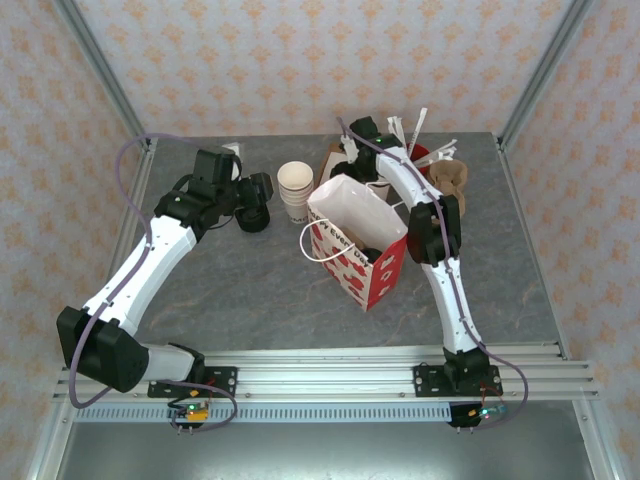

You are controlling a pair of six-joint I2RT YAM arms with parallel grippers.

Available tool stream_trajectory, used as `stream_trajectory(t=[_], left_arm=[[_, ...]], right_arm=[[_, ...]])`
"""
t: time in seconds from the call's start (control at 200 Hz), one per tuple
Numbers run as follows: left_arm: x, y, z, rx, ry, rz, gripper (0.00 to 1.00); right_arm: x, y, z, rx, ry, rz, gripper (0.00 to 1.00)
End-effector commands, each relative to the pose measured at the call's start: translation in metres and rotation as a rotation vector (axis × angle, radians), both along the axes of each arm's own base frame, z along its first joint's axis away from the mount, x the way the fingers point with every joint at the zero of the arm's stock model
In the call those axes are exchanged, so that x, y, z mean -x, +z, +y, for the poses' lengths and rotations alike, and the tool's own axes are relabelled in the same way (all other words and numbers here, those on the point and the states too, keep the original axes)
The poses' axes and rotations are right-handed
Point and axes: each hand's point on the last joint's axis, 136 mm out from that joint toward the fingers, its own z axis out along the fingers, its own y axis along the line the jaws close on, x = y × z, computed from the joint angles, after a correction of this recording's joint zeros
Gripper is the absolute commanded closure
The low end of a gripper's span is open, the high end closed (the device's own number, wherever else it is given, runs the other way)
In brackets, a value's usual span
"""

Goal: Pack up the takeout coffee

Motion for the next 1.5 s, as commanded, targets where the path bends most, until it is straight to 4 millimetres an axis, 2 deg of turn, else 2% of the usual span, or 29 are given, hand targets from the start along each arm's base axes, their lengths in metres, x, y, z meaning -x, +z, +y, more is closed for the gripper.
stream_trajectory(t=[0.0,0.335,0.455,0.566,0.861,1.241,1.491], left_arm=[[-0.001,0.009,0.001,-0.006,-0.011,-0.043,0.32],[-0.002,0.007,0.001,-0.007,-0.011,-0.039,0.32],[-0.002,0.007,0.002,-0.014,-0.010,-0.039,0.32],[-0.001,0.005,0.002,-0.015,-0.011,-0.035,0.32],[-0.001,0.005,0.001,-0.012,-0.015,-0.032,0.32],[0.000,0.002,-0.001,-0.002,-0.023,-0.027,0.32],[0.001,0.004,-0.001,0.004,-0.022,-0.030,0.32]], right_arm=[[-0.004,0.002,-0.007,0.062,0.007,-0.029,0.30],[0.006,-0.032,-0.011,0.136,0.025,0.035,0.28],[0.008,-0.039,-0.013,0.150,0.022,0.049,0.32],[0.008,-0.036,-0.011,0.137,0.025,0.049,0.41],[0.001,-0.006,-0.007,0.059,-0.003,0.019,0.66],[-0.007,0.038,-0.016,-0.010,-0.054,-0.035,0.87],[-0.013,0.079,-0.021,-0.047,-0.087,-0.110,0.98]])
